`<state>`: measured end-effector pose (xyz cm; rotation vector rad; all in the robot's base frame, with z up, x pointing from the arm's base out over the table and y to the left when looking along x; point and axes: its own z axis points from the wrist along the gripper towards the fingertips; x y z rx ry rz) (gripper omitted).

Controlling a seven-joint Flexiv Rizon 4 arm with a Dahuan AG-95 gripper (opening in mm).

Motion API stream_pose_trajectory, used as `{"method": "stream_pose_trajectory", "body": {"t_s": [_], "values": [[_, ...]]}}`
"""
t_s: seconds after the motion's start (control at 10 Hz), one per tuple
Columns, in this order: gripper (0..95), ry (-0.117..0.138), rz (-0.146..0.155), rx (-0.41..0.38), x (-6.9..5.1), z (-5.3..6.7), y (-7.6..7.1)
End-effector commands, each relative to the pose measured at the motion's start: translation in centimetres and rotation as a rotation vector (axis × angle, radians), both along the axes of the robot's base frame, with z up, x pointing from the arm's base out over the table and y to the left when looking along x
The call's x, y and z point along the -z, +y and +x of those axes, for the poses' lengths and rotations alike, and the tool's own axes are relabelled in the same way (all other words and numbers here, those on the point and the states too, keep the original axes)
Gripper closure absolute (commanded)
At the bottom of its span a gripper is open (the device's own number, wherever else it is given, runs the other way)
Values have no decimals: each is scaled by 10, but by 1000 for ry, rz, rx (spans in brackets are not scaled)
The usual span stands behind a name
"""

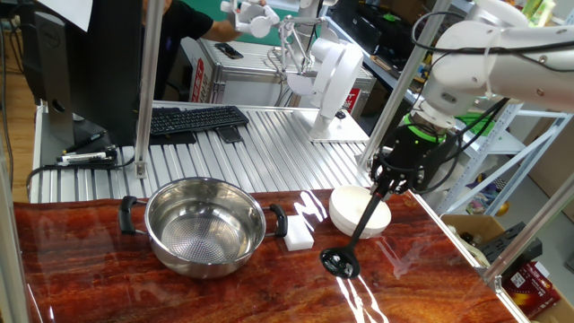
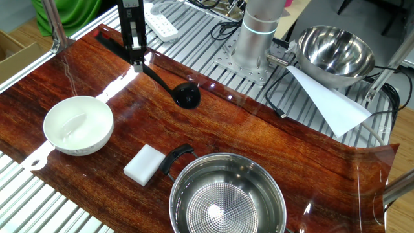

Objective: Scoop water with a large spoon from one bowl to another

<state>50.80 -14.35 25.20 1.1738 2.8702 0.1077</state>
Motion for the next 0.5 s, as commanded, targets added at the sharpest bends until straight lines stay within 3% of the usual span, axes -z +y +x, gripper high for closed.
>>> {"method": "stream_pose_trajectory", "body": {"t_s": [0.1, 0.5], "values": [[950, 2, 2, -2, 0, 0, 0], [950, -3, 28, 9, 0, 0, 0]]}}
